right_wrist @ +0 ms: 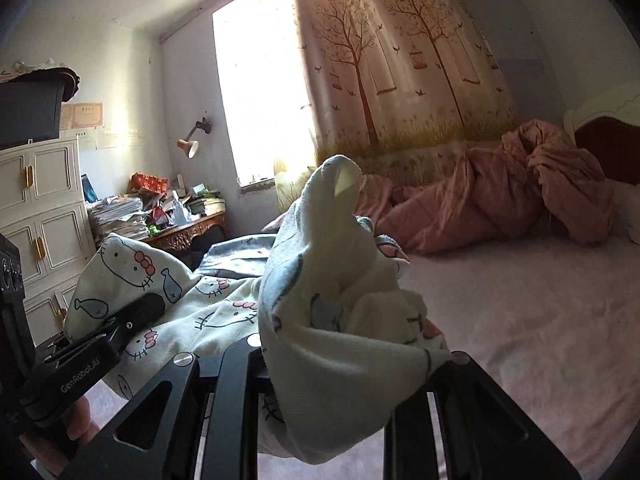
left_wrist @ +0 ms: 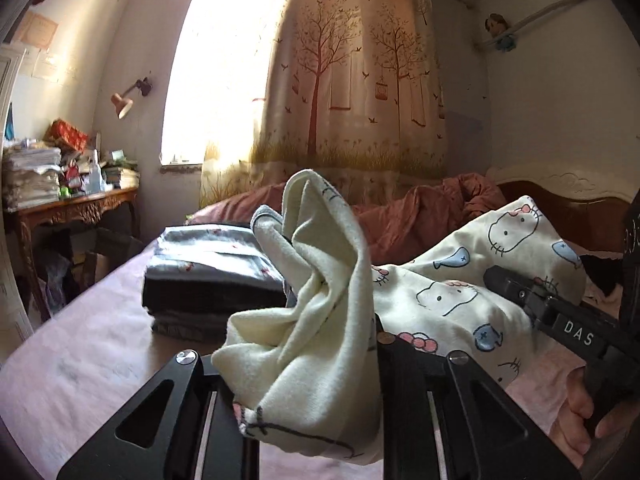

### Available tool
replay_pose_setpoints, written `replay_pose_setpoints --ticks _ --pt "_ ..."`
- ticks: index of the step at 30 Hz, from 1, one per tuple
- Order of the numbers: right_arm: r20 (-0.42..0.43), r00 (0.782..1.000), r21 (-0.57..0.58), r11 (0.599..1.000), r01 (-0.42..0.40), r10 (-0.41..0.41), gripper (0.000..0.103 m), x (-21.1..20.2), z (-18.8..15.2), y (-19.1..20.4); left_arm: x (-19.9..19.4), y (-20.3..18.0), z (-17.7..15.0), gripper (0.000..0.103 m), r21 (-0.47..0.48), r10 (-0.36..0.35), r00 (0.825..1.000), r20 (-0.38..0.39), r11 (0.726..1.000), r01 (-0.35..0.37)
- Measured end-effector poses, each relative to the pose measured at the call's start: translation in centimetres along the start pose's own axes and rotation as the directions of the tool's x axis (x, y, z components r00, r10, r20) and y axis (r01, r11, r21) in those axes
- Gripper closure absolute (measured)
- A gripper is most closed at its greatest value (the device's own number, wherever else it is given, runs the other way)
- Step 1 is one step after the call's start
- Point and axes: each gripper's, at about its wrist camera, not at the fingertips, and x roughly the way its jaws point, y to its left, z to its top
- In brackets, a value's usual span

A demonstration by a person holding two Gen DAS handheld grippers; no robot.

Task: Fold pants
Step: 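Lift the bundle with both grippers and carry it toward the clothes stack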

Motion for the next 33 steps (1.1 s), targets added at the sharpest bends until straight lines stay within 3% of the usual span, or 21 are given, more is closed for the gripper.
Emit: replay_pose_setpoints --ticks 6,10,16,18,21,23,25,29,31,33 --pt "0.052 0.998 -0.035 0.999 -0.038 0.040 0.082 5.4 4.9 2.9 3.3 4.3 5.0 0.086 0.060 -0.012 0.998 0.058 0.998 0.008" --pt "0.055 0.998 -0.139 0.990 0.016 -0.009 0.083 11.8 7.8 6.5 7.4 7.4 7.1 0.085 0.166 0.044 0.990 0.134 0.984 -0.066" --pt "0.108 0.994 -0.100 0.995 0.003 0.007 0.082 23.1 10.6 8.8 16.2 14.6 7.8 0.085 0.139 0.082 0.989 0.124 0.985 -0.099" --pt "0.106 0.994 -0.106 0.994 -0.005 0.016 0.082 26.7 10.3 9.2 18.6 16.1 6.9 0.085 0.175 0.111 0.984 0.138 0.975 -0.134" --pt "0.058 0.998 -0.108 0.994 0.023 -0.017 0.082 33.1 8.5 9.9 22.0 19.6 5.0 0.085 0.062 0.074 0.996 0.056 0.995 -0.077" --pt "0.016 0.999 -0.059 0.997 0.052 -0.052 0.082 35.8 6.9 9.4 23.7 21.0 3.6 0.085 0.055 0.087 0.994 0.061 0.994 -0.091" --pt "0.028 0.999 -0.075 0.996 0.046 -0.044 0.082 37.9 4.8 9.9 25.5 21.8 2.9 0.085 0.074 0.129 0.990 0.057 0.988 -0.133" --pt "-0.010 0.996 -0.190 0.978 0.087 -0.091 0.082 42.2 2.2 10.8 29.6 24.6 0.5 0.084 -0.030 0.099 0.995 -0.018 0.995 -0.100" --pt "-0.047 0.994 -0.172 0.981 0.091 -0.100 0.082 44.1 1.1 9.7 31.9 25.2 -1.3 0.079 -0.008 0.149 0.986 -0.077 0.989 -0.150" --pt "-0.078 0.993 -0.151 0.986 0.073 -0.086 0.082 44.9 0.2 8.5 32.4 26.1 -2.1 0.075 -0.057 0.124 0.988 -0.091 0.990 -0.130"
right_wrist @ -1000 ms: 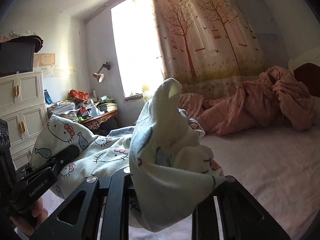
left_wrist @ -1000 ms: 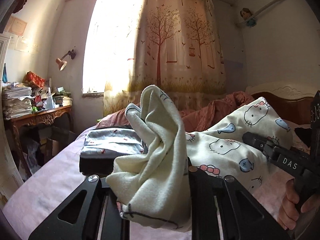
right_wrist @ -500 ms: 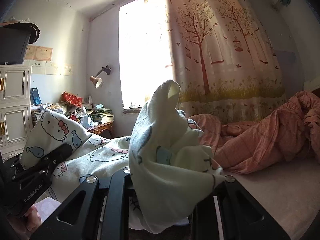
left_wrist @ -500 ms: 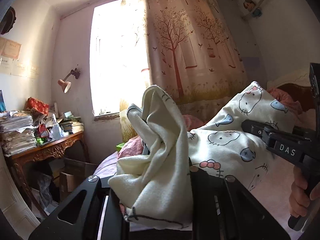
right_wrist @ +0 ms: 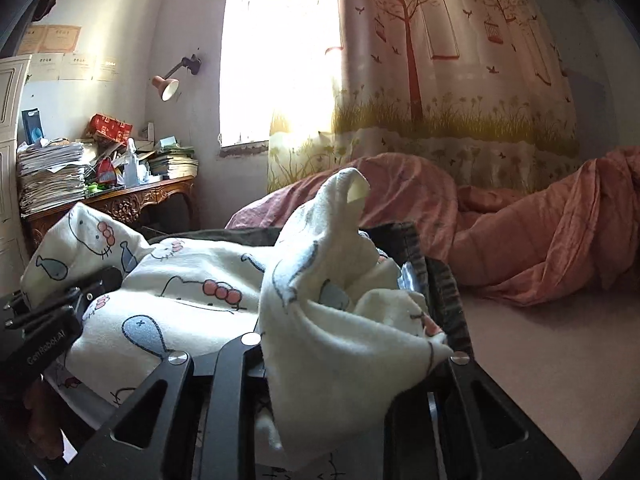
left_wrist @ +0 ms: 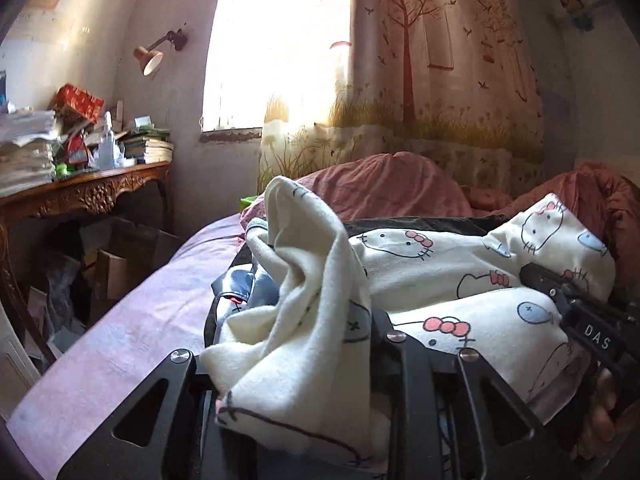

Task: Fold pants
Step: 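Lift the bundle with both grippers and carry it toward the clothes stack, then lower the bundle onto the dark clothes stack with both grippers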

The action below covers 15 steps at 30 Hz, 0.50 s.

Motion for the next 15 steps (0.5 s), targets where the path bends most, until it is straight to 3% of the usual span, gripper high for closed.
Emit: replay_pose_setpoints --ticks 2,4,6,8,10,12,15 --pt "-0.021 1.000 0.012 1.000 -0.008 0.009 0.080 0.7 -0.7 -0.6 0.0 1.0 0.3 0.064 -0.069 -0.028 1.000 -0.015 0.997 0.027" --pt "-0.009 0.999 -0.006 0.999 0.032 -0.032 0.074 0.9 -1.0 -0.7 -0.3 1.4 0.4 0.048 -0.083 0.000 1.000 -0.015 0.997 -0.001" --pt "0.001 0.998 -0.010 0.998 0.069 -0.069 0.053 0.8 -1.0 -1.1 -0.6 1.4 0.3 0.044 -0.052 0.031 1.000 -0.003 0.998 -0.032" --pt "0.010 0.997 0.006 0.997 0.080 -0.081 0.049 0.8 -1.0 -1.8 -0.9 1.4 0.4 0.040 -0.056 0.044 0.999 -0.003 0.997 -0.044" --pt "0.007 0.997 0.006 0.997 0.078 -0.078 0.047 0.2 -0.7 -2.0 -1.3 1.4 0.7 0.029 -0.045 0.098 0.995 0.007 0.994 -0.098" --pt "0.023 0.991 -0.006 0.991 0.133 -0.133 0.029 -0.1 -0.7 -2.1 -1.6 1.8 0.9 0.021 -0.013 0.162 0.986 0.029 0.987 -0.162" --pt "0.015 0.988 0.004 0.988 0.152 -0.152 0.025 -0.2 -0.5 -3.0 -2.1 2.9 1.3 0.021 -0.028 0.164 0.986 0.029 0.986 -0.164"
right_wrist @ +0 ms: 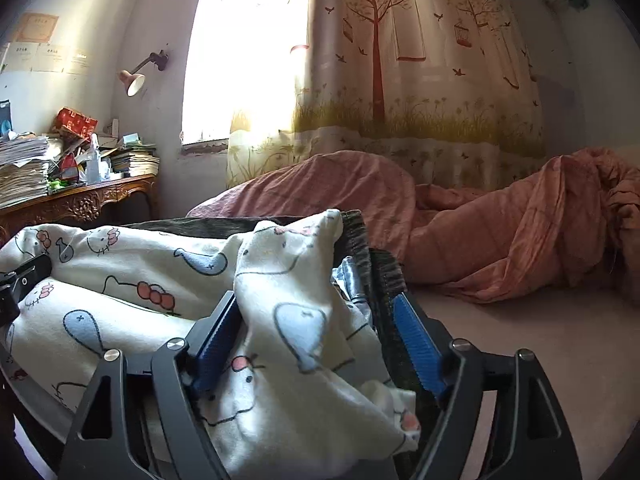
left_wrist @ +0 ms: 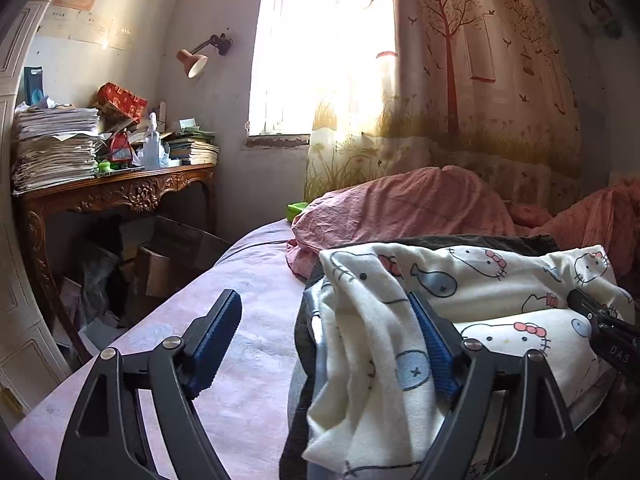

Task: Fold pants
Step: 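Lower the bundle onto the dark clothes stack with both grippers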

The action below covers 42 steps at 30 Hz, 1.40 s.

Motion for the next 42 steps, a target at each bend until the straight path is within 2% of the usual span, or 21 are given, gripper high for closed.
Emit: replay_pose_setpoints --ticks 3,6,8,10,11,13,15,16,17,18,19,21,22,24,27,29,31,34,38,41,42 --pt "-0.020 0.999 0.036 0.999 -0.028 0.028 0.025 0.0 0.0 -0.8 -0.8 0.4 0.6 0.021 0.012 0.024 0.999 0.022 1.000 -0.024" --pt "0.009 1.000 0.001 1.000 0.015 -0.015 0.024 -0.8 0.5 -0.7 -2.3 1.0 1.5 0.021 0.029 0.090 0.993 0.075 0.995 -0.092" --pt "0.039 0.999 -0.003 0.999 0.037 -0.037 0.024 -1.7 1.2 -1.0 -3.2 2.1 2.3 0.021 0.004 0.130 0.987 0.094 0.991 -0.131" --pt "0.049 0.999 0.037 0.999 0.018 -0.019 0.024 -2.7 2.0 -1.5 -4.1 3.4 2.7 0.025 -0.040 0.118 0.986 0.115 0.993 -0.114" --pt "0.056 0.998 0.077 0.997 -0.013 0.009 0.024 -3.3 2.3 -2.1 -4.4 4.0 3.0 0.029 -0.066 0.093 0.989 0.118 0.994 -0.086" --pt "0.085 0.994 0.139 0.987 -0.080 0.069 0.024 -4.4 3.0 -3.1 -5.0 4.4 3.4 0.063 -0.103 0.017 0.993 0.115 0.995 -0.005" --pt "0.135 0.981 0.190 0.968 -0.163 0.139 0.027 -6.0 3.8 -4.0 -5.3 4.2 3.8 0.081 -0.119 -0.082 0.991 0.108 0.988 0.095" --pt "0.160 0.972 0.204 0.957 -0.204 0.173 0.037 -6.6 4.0 -4.3 -5.3 3.7 3.9 0.090 -0.121 -0.125 0.986 0.107 0.983 0.138" --pt "0.180 0.960 0.206 0.946 -0.251 0.215 0.076 -7.0 4.2 -4.5 -5.3 3.2 3.9 0.092 -0.119 -0.163 0.981 0.105 0.977 0.176" --pt "0.184 0.947 0.199 0.933 -0.299 0.264 0.098 -7.1 4.3 -4.4 -5.2 2.7 3.9 0.095 -0.115 -0.196 0.976 0.097 0.972 0.207" --pt "0.169 0.939 0.191 0.925 -0.328 0.298 0.098 -6.9 4.4 -4.1 -4.9 2.1 3.7 0.096 -0.110 -0.220 0.972 0.082 0.967 0.228" --pt "0.129 0.950 0.171 0.937 -0.304 0.285 0.098 -5.9 3.8 -3.1 -4.0 1.0 3.2 0.098 -0.096 -0.239 0.970 0.041 0.966 0.242" --pt "0.117 0.956 0.155 0.946 -0.285 0.269 0.098 -5.5 3.4 -2.8 -3.2 0.5 2.7 0.098 -0.085 -0.229 0.973 0.013 0.970 0.229" --pt "0.036 0.968 0.141 0.957 -0.253 0.250 0.098 -3.4 2.5 -2.2 -1.0 -0.3 1.4 0.098 -0.064 -0.182 0.981 -0.068 0.982 0.177" --pt "-0.070 0.973 0.201 0.958 -0.204 0.221 0.098 -0.1 0.3 -2.6 2.2 -0.9 -1.1 0.098 -0.047 -0.146 0.976 -0.160 0.989 0.140" --pt "-0.118 0.953 0.247 0.938 -0.243 0.278 0.098 2.1 -1.3 -3.1 2.8 -1.1 -1.9 0.098 -0.034 -0.131 0.979 -0.158 0.991 0.127" --pt "-0.144 0.942 0.253 0.932 -0.260 0.302 0.099 3.1 -2.2 -3.0 2.9 -0.5 -1.9 0.098 -0.076 -0.155 0.973 -0.169 0.987 0.144" --pt "-0.147 0.956 0.191 0.956 -0.224 0.254 0.099 3.0 -2.4 -2.2 3.3 0.2 -2.0 0.097 -0.115 -0.180 0.967 -0.182 0.980 0.161" --pt "-0.163 0.961 0.132 0.970 -0.203 0.224 0.099 3.1 -2.5 -1.3 2.7 -0.5 -1.8 0.097 -0.060 -0.156 0.973 -0.171 0.987 0.147" --pt "-0.146 0.971 0.071 0.981 -0.183 0.191 0.099 1.8 -1.3 -1.1 0.2 -0.4 -0.3 0.096 -0.018 -0.146 0.985 -0.097 0.989 0.145" --pt "-0.130 0.974 0.083 0.981 -0.177 0.187 0.099 1.1 -0.9 -1.4 -0.9 -0.4 0.4 0.092 -0.003 -0.139 0.988 -0.064 0.990 0.139"
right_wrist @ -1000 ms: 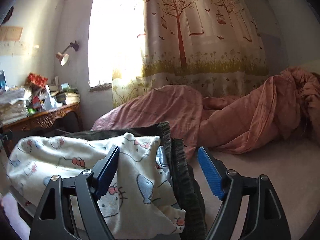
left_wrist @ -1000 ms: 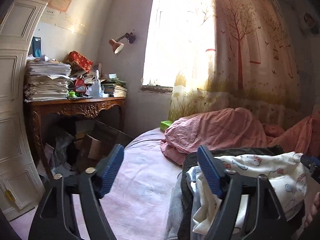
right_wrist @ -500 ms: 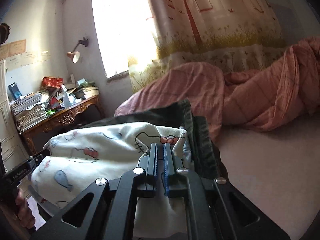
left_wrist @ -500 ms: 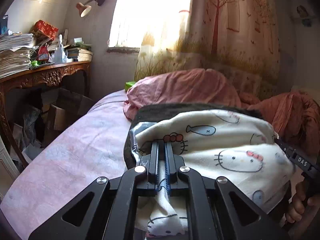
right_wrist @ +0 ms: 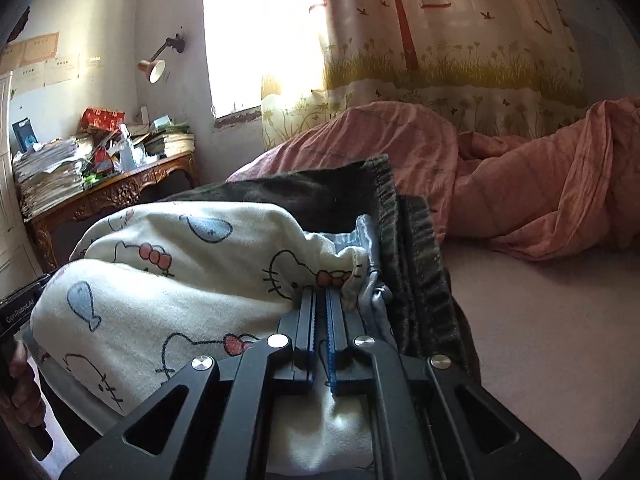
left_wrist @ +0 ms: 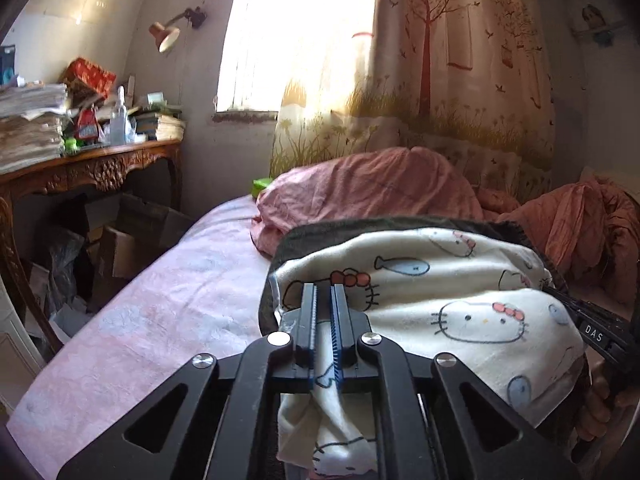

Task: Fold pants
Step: 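Lower the bundle onto the dark clothes stack with both grippers, then open both grippers and pull back from the stack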

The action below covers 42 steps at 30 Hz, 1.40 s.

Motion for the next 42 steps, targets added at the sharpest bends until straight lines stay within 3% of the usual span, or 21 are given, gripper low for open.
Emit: replay_pose_setpoints --ticks 1,4,6,8,10,15,19,23,26,29,31,35,36,37,38,39,41,42 --pt "0.013 1.000 0.029 1.000 0.000 -0.001 0.099 -0.8 0.4 -0.2 -0.9 -0.1 0.5 0.083 0.007 0.005 1.000 0.023 1.000 -0.005" --pt "0.020 1.000 0.048 0.999 0.011 -0.012 0.093 -2.8 1.8 -0.2 -3.8 -0.5 2.1 0.081 0.007 0.007 0.997 0.081 1.000 -0.008" --pt "0.001 0.995 0.000 0.995 0.101 -0.101 0.067 -4.3 2.6 0.0 -6.4 -1.2 3.0 0.080 0.048 0.069 0.988 0.138 0.996 -0.076" --pt "0.067 0.994 -0.017 0.996 0.090 -0.089 0.055 -7.6 3.0 -0.4 -9.9 -2.0 3.8 0.073 0.053 0.084 0.976 0.201 0.994 -0.097" --pt "0.095 0.992 -0.017 0.996 0.085 -0.083 0.053 -10.5 3.3 -0.7 -13.4 -2.9 4.4 0.064 0.022 0.071 0.968 0.239 0.997 -0.078" --pt "0.150 0.989 0.001 1.000 0.013 -0.013 0.044 -17.8 3.5 -0.8 -21.8 -7.8 3.7 0.057 0.074 0.014 0.953 0.302 0.997 -0.038" --pt "0.202 0.979 -0.021 1.000 -0.004 0.009 0.042 -24.5 2.5 -1.0 -27.3 -11.3 2.6 0.055 0.110 -0.031 0.944 0.327 0.994 -0.006" --pt "0.294 0.956 -0.060 0.997 0.038 -0.019 0.033 -32.1 0.9 -1.4 -32.7 -12.9 0.9 0.045 0.134 -0.029 0.928 0.370 0.991 -0.022" --pt "0.340 0.940 -0.018 1.000 -0.007 0.013 0.033 -36.5 0.0 -2.8 -36.2 -12.9 -2.2 0.037 0.112 -0.039 0.916 0.400 0.994 -0.007" --pt "0.386 0.922 0.023 0.999 -0.039 0.027 0.031 -40.7 -1.3 -3.9 -38.7 -13.9 -4.3 0.036 0.042 -0.021 0.893 0.450 0.999 0.002" --pt "0.419 0.908 0.028 0.999 -0.035 0.020 0.024 -43.2 -3.0 -4.3 -40.0 -15.4 -5.7 0.028 0.100 -0.071 0.873 0.482 0.995 0.026" --pt "0.519 0.854 -0.005 0.999 0.051 -0.041 0.019 -44.8 -6.4 -4.6 -39.8 -17.9 -7.9 0.007 0.228 -0.047 0.831 0.555 0.969 -0.097" --pt "0.518 0.849 0.024 0.994 0.111 -0.107 0.018 -43.9 -6.6 -4.7 -38.7 -18.3 -8.3 0.002 0.246 -0.013 0.828 0.561 0.957 -0.152" --pt "0.494 0.832 0.100 0.967 0.235 -0.253 0.018 -42.4 -6.9 -4.9 -37.3 -18.4 -8.8 0.002 0.257 0.019 0.831 0.556 0.947 -0.194" --pt "0.487 0.823 0.130 0.956 0.262 -0.292 0.018 -41.4 -7.5 -5.2 -35.9 -18.1 -9.6 0.002 0.267 0.022 0.835 0.550 0.942 -0.201" --pt "0.469 0.842 0.128 0.964 0.233 -0.266 0.018 -39.8 -8.5 -5.6 -34.3 -17.4 -10.6 0.002 0.270 0.014 0.841 0.541 0.944 -0.189" --pt "0.399 0.890 0.092 0.976 0.200 -0.220 0.018 -36.3 -10.5 -6.2 -30.6 -15.6 -12.8 0.002 0.235 0.064 0.858 0.509 0.949 -0.211" --pt "0.383 0.900 0.087 0.978 0.190 -0.209 0.018 -35.1 -11.3 -6.4 -28.9 -14.6 -14.0 0.002 0.219 0.085 0.872 0.483 0.952 -0.214"
